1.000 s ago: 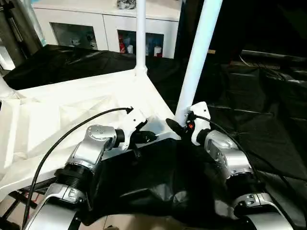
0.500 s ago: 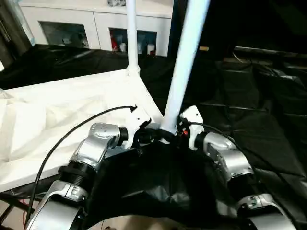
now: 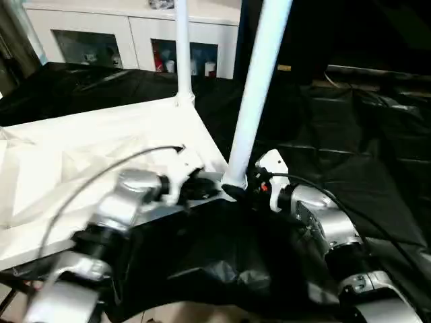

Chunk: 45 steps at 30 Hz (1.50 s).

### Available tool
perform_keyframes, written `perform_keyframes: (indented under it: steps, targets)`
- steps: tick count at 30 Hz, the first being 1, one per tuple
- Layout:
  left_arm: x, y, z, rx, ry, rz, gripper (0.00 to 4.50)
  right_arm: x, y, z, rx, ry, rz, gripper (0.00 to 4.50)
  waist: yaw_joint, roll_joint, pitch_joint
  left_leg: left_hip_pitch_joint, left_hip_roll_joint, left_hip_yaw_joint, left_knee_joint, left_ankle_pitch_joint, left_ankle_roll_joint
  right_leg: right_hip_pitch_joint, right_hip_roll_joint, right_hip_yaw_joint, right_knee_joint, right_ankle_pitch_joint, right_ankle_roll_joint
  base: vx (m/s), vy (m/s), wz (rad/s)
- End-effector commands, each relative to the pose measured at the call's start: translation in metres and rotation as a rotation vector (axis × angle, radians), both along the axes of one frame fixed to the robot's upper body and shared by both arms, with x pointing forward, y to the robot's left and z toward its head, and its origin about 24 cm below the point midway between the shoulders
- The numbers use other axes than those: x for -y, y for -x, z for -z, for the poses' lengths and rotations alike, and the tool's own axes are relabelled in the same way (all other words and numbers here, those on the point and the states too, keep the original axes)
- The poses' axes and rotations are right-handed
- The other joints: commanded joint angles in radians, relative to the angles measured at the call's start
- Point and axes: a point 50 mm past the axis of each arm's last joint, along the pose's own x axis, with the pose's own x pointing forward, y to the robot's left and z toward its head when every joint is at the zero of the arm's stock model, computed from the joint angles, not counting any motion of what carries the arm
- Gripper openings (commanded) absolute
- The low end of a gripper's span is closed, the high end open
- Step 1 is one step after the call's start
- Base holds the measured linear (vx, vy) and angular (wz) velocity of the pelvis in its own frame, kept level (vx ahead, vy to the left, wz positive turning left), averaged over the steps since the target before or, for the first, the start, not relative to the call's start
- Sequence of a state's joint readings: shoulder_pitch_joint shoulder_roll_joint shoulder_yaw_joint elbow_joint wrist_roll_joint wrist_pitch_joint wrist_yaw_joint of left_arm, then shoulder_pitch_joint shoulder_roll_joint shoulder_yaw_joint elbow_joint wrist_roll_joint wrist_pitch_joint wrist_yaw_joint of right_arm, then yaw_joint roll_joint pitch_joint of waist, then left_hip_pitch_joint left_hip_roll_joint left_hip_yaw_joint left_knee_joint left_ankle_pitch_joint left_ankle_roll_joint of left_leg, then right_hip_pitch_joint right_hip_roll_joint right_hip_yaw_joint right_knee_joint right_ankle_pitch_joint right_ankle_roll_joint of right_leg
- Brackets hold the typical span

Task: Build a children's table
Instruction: Rotate leg to tighten

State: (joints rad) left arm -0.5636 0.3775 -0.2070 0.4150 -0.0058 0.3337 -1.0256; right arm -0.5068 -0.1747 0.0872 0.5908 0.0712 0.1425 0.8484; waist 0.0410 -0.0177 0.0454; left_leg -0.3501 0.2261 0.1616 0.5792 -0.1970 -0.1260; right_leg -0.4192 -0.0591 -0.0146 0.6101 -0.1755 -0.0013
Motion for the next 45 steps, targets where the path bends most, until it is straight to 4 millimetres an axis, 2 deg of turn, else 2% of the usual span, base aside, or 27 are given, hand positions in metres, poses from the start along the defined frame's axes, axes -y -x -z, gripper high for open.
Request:
perform_keyframes:
  steps: [1, 5, 9, 12, 16, 17, 21, 22, 25, 26, 34, 35, 39, 40, 45]
  targets:
    - [-0.001, 0.004, 0.002, -0.023, 0.005, 0.009, 1.53, 0.002, 0.002, -0.001, 0.004, 0.004, -0.013, 3.56, 0.003, 0.006, -0.058, -0.004, -0.009, 0.018, -0.065, -0.164, 0.034, 0.061, -0.043, 0.020, -0.063, -0.127, -0.239, 0.000, 0.000, 0.00]
    - [-0.007, 0.010, 0.009, -0.067, -0.015, 0.021, 1.53, 0.004, 0.003, 0.000, 0.000, 0.008, -0.016, 3.56, 0.005, 0.006, -0.060, -0.002, -0.010, 0.019, -0.063, -0.146, 0.037, 0.062, -0.042, 0.019, -0.059, -0.085, -0.249, 0.000, 0.000, 0.00]
    - [-0.005, 0.014, 0.006, -0.108, 0.054, 0.021, 1.53, 0.005, 0.003, 0.001, -0.004, 0.010, -0.014, 3.56, 0.006, 0.005, -0.059, -0.003, -0.010, 0.020, -0.063, -0.151, 0.035, 0.061, -0.043, 0.020, -0.059, -0.096, -0.252, 0.000, 0.000, 0.00]
    - [-0.006, 0.015, 0.009, -0.112, 0.035, 0.019, 1.53, 0.005, 0.003, 0.001, -0.005, 0.012, -0.014, 3.56, 0.006, 0.004, -0.058, -0.002, -0.011, 0.020, -0.064, -0.164, 0.034, 0.060, -0.042, 0.020, -0.063, -0.122, -0.244, 0.000, 0.000, 0.00]
    - [-0.008, 0.014, 0.011, -0.112, 0.021, 0.007, 1.53, 0.005, 0.003, 0.001, -0.003, 0.017, -0.017, 3.56, 0.007, 0.004, -0.059, -0.003, -0.011, 0.019, -0.063, -0.151, 0.034, 0.062, -0.042, 0.020, -0.061, -0.113, -0.239, 0.000, 0.000, 0.00]
    - [-0.008, 0.014, 0.011, -0.113, 0.019, 0.004, 1.38, 0.005, 0.003, 0.001, -0.002, 0.018, -0.019, 3.56, 0.007, 0.004, -0.060, -0.003, -0.011, 0.019, -0.063, -0.146, 0.034, 0.062, -0.043, 0.020, -0.060, -0.106, -0.240, 0.000, 0.000, 0.00]
    - [-0.011, 0.014, 0.011, -0.114, 0.018, -0.005, 1.25, 0.005, 0.003, 0.001, 0.000, 0.022, -0.024, 3.56, 0.007, 0.003, -0.060, -0.004, -0.012, 0.019, -0.062, -0.132, 0.038, 0.064, -0.042, 0.019, -0.057, -0.080, -0.245, 0.000, 0.000, 0.00]
    - [-0.011, 0.014, 0.012, -0.117, 0.020, -0.006, 1.02, 0.005, 0.003, 0.001, 0.000, 0.023, -0.024, 3.56, 0.007, 0.004, -0.061, -0.003, -0.012, 0.019, -0.061, -0.134, 0.039, 0.064, -0.042, 0.019, -0.057, -0.080, -0.246, 0.000, 0.000, 0.00]
    - [-0.012, 0.014, 0.013, -0.130, 0.021, -0.001, 0.86, 0.005, 0.003, 0.001, 0.002, 0.028, -0.030, 3.56, 0.007, 0.004, -0.060, -0.002, -0.012, 0.020, -0.062, -0.140, 0.038, 0.063, -0.042, 0.019, -0.058, -0.092, -0.244, 0.000, 0.000, 0.00]
    - [-0.013, 0.015, 0.013, -0.134, 0.018, 0.002, 0.59, 0.005, 0.003, 0.001, 0.004, 0.035, -0.036, 3.56, 0.008, 0.005, -0.060, -0.002, -0.012, 0.020, -0.061, -0.138, 0.038, 0.062, -0.042, 0.019, -0.058, -0.088, -0.245, 0.000, 0.000, 0.00]
    - [-0.015, 0.018, 0.019, -0.148, -0.049, 0.061, 0.02, 0.010, -0.001, -0.004, -0.001, 0.035, -0.058, 3.56, 0.009, 0.006, -0.062, -0.003, -0.012, 0.018, -0.060, -0.138, 0.043, 0.065, -0.041, 0.018, -0.056, -0.072, -0.250, 0.000, 0.000, 0.00]
    - [-0.015, 0.019, 0.019, -0.150, -0.054, 0.074, 0.00, 0.011, -0.002, -0.005, -0.019, 0.019, -0.067, 3.84, 0.008, 0.005, -0.062, -0.003, -0.012, 0.019, -0.060, -0.132, 0.045, 0.066, -0.041, 0.019, -0.054, -0.061, -0.253, 0.000, 0.000, 0.00]
    - [-0.015, 0.019, 0.018, -0.150, -0.045, 0.095, 0.00, 0.012, -0.001, -0.008, -0.021, 0.018, -0.098, 4.16, 0.009, 0.005, -0.063, -0.003, -0.012, 0.020, -0.058, -0.127, 0.049, 0.066, -0.041, 0.019, -0.053, -0.050, -0.260, 0.000, 0.000, 0.00]
    - [-0.013, 0.022, 0.014, -0.147, -0.008, 0.150, 0.00, 0.013, 0.002, -0.009, -0.010, 0.044, -0.151, 4.28, 0.010, 0.004, -0.062, -0.002, -0.012, 0.020, -0.058, -0.128, 0.049, 0.066, -0.042, 0.018, -0.054, -0.057, -0.260, 0.000, 0.000, 0.00]
    - [-0.009, 0.030, 0.010, -0.165, 0.028, 0.249, 0.00, 0.013, 0.013, -0.012, -0.009, 0.065, -0.292, 4.28, 0.017, 0.005, -0.061, -0.001, -0.008, 0.021, -0.059, -0.142, 0.056, 0.063, -0.042, 0.018, -0.054, -0.072, -0.258, 0.000, 0.000, 0.00]
